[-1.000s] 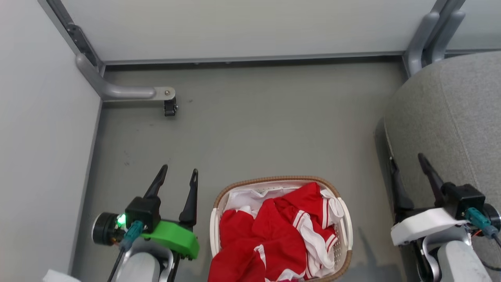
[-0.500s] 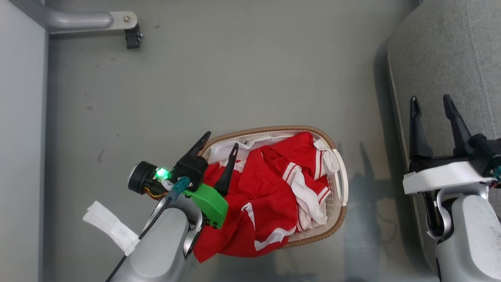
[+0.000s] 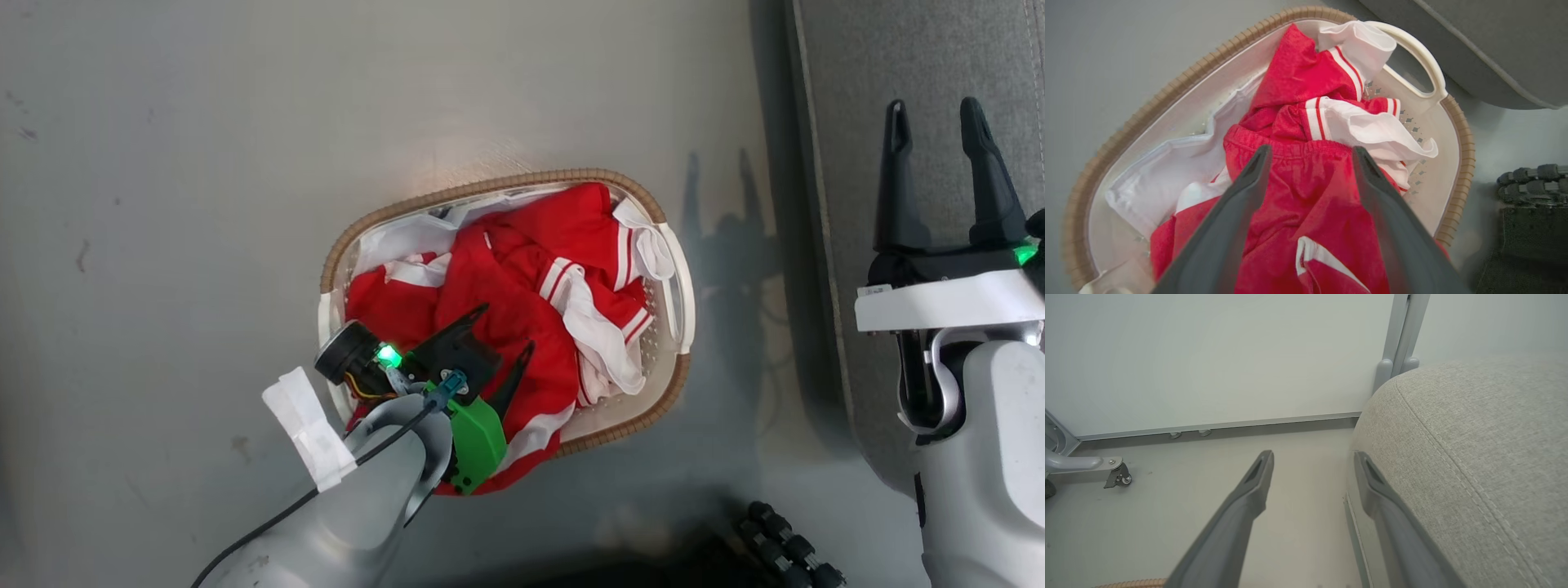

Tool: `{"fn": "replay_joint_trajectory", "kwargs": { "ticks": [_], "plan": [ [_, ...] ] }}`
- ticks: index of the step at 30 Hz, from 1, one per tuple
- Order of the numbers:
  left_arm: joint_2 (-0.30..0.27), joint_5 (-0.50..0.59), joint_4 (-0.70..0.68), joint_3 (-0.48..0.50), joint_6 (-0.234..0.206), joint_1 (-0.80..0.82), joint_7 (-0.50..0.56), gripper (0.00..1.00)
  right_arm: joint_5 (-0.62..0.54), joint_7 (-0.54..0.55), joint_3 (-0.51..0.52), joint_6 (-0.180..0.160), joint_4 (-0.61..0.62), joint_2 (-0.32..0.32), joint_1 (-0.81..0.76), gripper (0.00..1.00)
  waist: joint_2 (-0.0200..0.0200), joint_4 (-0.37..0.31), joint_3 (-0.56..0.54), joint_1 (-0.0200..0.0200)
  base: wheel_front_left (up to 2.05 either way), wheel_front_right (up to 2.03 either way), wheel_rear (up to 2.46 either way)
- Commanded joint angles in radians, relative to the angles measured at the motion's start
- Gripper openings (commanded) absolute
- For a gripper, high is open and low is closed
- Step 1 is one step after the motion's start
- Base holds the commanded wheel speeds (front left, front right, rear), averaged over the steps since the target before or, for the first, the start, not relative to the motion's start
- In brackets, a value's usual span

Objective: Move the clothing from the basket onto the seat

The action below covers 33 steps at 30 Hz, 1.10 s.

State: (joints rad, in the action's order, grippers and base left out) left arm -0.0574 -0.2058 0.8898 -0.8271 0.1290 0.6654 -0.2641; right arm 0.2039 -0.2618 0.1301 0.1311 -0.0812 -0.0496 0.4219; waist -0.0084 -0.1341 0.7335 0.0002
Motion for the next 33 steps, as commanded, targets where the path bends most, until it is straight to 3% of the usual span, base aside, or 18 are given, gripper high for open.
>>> {"fn": "replay_joint_trajectory", "kwargs": {
  "ticks": [1, 10, 21, 22, 23, 24, 25, 26, 27, 33],
  "plan": [
    [-0.014, -0.015, 0.017, -0.02, 0.003, 0.03, -0.001, 1.0, 0.013, -0.005, -0.002, -0.001, 0.008, -0.002, 0.019, 1.0, 0.0084, -0.079, 0.102, -0.0002, 0.0, 0.0, 0.0],
    [-0.038, -0.086, 0.144, -0.107, 0.003, 0.12, -0.001, 1.0, 0.069, -0.005, -0.042, -0.001, 0.02, -0.001, 0.043, 1.0, 0.0084, -0.129, 0.188, -0.0002, 0.0, 0.0, 0.0],
    [-0.029, -0.168, 0.268, -0.194, 0.003, 0.168, 0.028, 1.0, 0.105, -0.005, -0.072, -0.001, 0.022, -0.002, 0.051, 1.0, 0.0084, -0.157, 0.223, -0.0002, 0.0, 0.0, 0.0],
    [-0.029, -0.177, 0.275, -0.198, 0.003, 0.173, 0.031, 0.97, 0.106, -0.005, -0.073, -0.001, 0.022, -0.002, 0.053, 1.0, 0.0084, -0.159, 0.224, -0.0002, 0.0, 0.0, 0.0],
    [-0.029, -0.184, 0.281, -0.201, 0.003, 0.177, 0.032, 0.76, 0.108, -0.005, -0.074, -0.001, 0.023, -0.002, 0.055, 1.0, 0.0084, -0.161, 0.225, -0.0002, 0.0, 0.0, 0.0],
    [-0.029, -0.191, 0.291, -0.203, 0.003, 0.182, 0.033, 0.45, 0.109, -0.005, -0.074, -0.001, 0.023, -0.002, 0.056, 1.0, 0.0084, -0.162, 0.226, -0.0002, 0.0, 0.0, 0.0],
    [-0.028, -0.195, 0.299, -0.205, 0.003, 0.185, 0.032, 0.32, 0.11, -0.005, -0.074, -0.001, 0.023, -0.002, 0.056, 1.0, 0.0084, -0.163, 0.225, -0.0002, 0.0, 0.0, 0.0],
    [-0.027, -0.198, 0.306, -0.208, 0.003, 0.186, 0.032, 0.08, 0.11, -0.005, -0.074, -0.001, 0.023, -0.002, 0.055, 1.0, 0.0084, -0.164, 0.224, -0.0002, 0.0, 0.0, 0.0],
    [-0.025, -0.202, 0.31, -0.21, 0.003, 0.187, 0.03, 0.0, 0.109, -0.005, -0.074, -0.001, 0.022, -0.002, 0.054, 1.0, 0.0084, -0.164, 0.222, -0.0002, 0.0, 0.0, 0.0],
    [-0.012, -0.237, 0.295, -0.215, 0.003, 0.163, 0.008, 0.0, 0.088, -0.005, -0.069, -0.001, 0.002, -0.002, 0.032, 1.0, 0.0084, -0.145, 0.168, -0.0002, 0.0, 0.0, 0.0]
  ]
}}
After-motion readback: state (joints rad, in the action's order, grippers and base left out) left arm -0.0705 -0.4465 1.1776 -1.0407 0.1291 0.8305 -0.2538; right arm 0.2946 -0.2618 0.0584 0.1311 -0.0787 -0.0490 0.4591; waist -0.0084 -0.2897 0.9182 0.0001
